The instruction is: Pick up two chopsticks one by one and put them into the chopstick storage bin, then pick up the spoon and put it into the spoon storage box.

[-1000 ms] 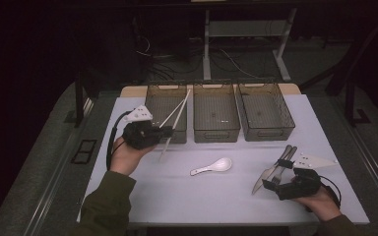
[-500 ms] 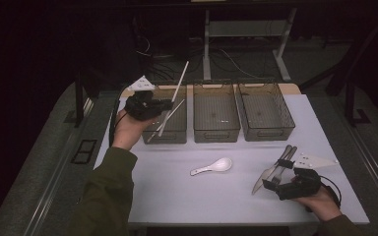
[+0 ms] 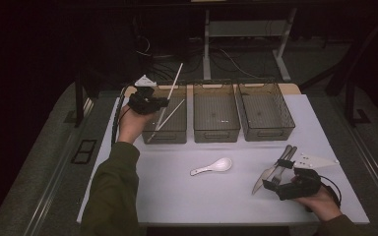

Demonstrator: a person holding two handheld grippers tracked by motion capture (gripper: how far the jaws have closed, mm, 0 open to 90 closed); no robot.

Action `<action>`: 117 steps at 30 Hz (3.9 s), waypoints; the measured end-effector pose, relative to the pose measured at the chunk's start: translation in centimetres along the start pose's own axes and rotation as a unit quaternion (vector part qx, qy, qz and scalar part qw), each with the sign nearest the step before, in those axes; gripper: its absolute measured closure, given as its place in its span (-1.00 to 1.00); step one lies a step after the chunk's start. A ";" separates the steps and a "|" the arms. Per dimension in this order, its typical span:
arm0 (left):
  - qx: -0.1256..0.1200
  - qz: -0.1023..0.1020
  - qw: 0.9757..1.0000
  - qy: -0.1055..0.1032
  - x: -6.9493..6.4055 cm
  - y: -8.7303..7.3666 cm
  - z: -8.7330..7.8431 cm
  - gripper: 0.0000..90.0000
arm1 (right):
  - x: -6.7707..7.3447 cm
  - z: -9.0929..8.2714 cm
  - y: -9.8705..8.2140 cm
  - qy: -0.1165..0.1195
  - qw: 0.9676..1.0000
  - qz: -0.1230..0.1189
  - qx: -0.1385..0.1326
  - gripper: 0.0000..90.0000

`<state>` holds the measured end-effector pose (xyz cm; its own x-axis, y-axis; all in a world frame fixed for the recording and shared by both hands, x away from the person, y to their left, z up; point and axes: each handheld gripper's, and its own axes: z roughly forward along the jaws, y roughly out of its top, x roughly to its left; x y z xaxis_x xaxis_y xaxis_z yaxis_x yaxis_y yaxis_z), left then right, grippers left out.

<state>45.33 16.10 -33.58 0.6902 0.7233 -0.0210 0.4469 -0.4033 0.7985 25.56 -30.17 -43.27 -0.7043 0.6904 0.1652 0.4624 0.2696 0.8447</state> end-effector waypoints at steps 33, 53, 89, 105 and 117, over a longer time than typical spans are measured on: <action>0.078 -0.032 0.996 0.040 1.5 -3.5 3.7 0.86 | 0.1 -0.1 0.0 0.004 1.000 0.000 0.000 -0.98; 0.033 -0.036 0.999 0.021 0.4 -2.5 1.9 0.56 | 0.1 -0.1 0.0 0.004 1.000 0.000 0.000 -0.98; -0.033 0.016 0.994 -0.105 -9.7 -7.7 -3.0 -0.24 | 0.1 -0.1 0.0 0.003 1.000 0.000 0.000 -0.98; -0.046 0.030 0.992 -0.111 -12.3 -13.0 -4.3 -0.68 | 0.1 -0.2 0.0 0.003 1.000 0.001 0.001 -0.98; -0.027 0.029 0.992 -0.122 -13.7 -15.2 -4.6 -1.00 | 0.1 -0.6 0.1 0.002 1.000 0.002 0.013 -0.98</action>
<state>26.44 14.94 -42.68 0.8338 0.5404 -0.1130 0.3758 -0.4055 0.8333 25.20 -30.50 -42.83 -0.7049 0.6884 0.1708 0.4788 0.2841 0.8307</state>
